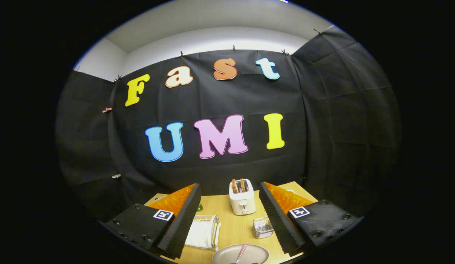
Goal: Take the plate from the dish rack, then take the spoon from the basket and place it into the plate.
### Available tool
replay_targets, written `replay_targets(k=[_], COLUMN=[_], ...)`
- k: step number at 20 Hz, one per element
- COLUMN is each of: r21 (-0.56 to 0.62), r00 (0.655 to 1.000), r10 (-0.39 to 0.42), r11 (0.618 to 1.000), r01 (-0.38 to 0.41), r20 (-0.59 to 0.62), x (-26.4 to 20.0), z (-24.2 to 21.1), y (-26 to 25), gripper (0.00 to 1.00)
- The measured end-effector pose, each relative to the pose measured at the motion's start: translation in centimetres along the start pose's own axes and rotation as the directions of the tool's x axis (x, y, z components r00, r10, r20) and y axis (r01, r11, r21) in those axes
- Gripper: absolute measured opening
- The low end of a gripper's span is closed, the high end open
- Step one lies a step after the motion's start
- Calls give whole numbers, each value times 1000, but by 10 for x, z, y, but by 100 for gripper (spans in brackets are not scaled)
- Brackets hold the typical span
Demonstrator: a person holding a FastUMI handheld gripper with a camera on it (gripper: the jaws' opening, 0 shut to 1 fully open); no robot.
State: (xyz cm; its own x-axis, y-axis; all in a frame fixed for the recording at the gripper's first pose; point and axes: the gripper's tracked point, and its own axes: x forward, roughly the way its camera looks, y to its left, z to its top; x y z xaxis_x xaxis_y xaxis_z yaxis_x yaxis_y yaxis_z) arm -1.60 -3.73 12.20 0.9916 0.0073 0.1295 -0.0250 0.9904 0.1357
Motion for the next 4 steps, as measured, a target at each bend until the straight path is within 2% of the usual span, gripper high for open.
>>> replay_targets(k=[4], r21=[14], r00=[997], r10=[-57], r11=[998], r01=[57], r20=[-44], x=[-9], z=[-22], y=[3], gripper=[98])
